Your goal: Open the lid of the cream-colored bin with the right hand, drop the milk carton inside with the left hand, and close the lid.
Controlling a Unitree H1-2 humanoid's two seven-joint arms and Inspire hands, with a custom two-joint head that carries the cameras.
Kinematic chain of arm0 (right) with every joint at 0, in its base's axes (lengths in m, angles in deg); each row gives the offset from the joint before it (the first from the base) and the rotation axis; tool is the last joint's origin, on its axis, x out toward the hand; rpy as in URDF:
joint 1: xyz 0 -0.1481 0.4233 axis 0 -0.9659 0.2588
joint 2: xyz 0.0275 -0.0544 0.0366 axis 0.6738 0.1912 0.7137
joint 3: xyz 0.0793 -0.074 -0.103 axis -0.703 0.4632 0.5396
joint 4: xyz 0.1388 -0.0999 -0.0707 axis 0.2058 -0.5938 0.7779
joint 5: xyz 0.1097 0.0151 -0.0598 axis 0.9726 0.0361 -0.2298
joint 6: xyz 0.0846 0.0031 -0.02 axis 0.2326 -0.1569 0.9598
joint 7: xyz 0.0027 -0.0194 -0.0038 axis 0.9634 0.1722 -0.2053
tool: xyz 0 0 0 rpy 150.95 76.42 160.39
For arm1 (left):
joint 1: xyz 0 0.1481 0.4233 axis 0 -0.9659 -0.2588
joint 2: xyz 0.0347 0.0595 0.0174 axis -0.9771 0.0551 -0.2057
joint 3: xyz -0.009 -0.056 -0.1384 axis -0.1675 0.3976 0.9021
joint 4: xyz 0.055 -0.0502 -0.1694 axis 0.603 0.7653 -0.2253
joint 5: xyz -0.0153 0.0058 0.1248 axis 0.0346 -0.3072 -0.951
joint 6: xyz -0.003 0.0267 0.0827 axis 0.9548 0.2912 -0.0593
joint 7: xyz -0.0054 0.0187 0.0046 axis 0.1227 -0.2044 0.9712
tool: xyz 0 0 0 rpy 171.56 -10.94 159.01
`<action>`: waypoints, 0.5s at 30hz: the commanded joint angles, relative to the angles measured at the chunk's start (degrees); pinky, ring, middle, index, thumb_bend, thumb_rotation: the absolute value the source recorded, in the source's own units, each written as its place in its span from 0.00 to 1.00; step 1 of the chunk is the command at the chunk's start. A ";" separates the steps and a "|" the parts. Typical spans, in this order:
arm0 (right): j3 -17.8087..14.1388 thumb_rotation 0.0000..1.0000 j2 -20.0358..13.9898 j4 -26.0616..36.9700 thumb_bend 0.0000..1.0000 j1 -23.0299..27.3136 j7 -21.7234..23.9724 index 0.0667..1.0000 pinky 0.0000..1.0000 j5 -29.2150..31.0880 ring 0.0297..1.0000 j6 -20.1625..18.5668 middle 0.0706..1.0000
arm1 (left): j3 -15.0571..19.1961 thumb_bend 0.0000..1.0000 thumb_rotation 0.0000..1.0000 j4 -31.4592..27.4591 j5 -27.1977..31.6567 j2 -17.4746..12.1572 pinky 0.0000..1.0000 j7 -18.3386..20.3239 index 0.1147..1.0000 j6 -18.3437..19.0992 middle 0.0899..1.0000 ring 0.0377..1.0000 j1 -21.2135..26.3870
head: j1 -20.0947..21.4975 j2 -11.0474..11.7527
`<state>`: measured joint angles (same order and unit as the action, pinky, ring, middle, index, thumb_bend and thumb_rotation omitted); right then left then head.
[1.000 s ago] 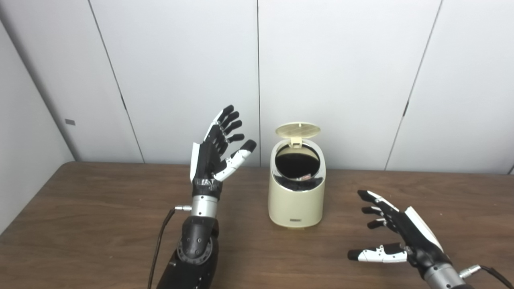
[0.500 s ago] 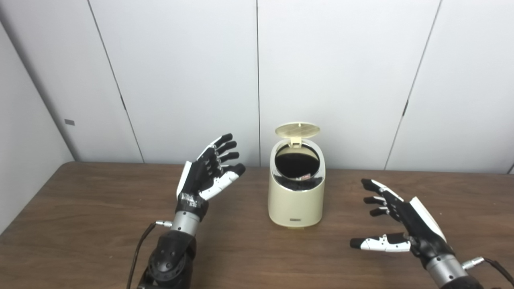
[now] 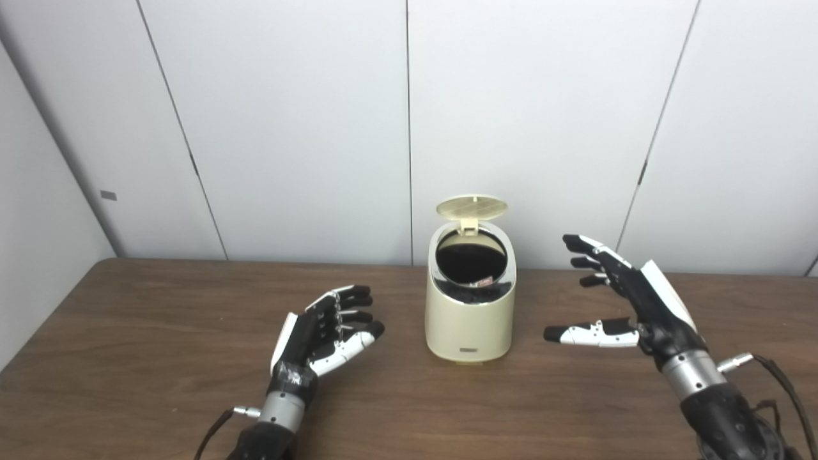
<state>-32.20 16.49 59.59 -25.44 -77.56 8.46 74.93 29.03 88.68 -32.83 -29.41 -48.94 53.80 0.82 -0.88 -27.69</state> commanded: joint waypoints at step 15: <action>4.70 0.50 -1.33 -1.43 0.80 15.53 3.26 0.84 0.70 -4.93 0.84 -4.21 0.89 | -0.85 0.64 0.29 5.50 -1.51 1.98 0.62 2.45 0.78 -7.79 0.75 0.72 -0.91 | 1.56 1.57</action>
<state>-27.63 16.24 57.52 -13.96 -74.34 4.56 70.41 28.52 91.88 -33.77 -27.79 -46.42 48.44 0.30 0.61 -26.10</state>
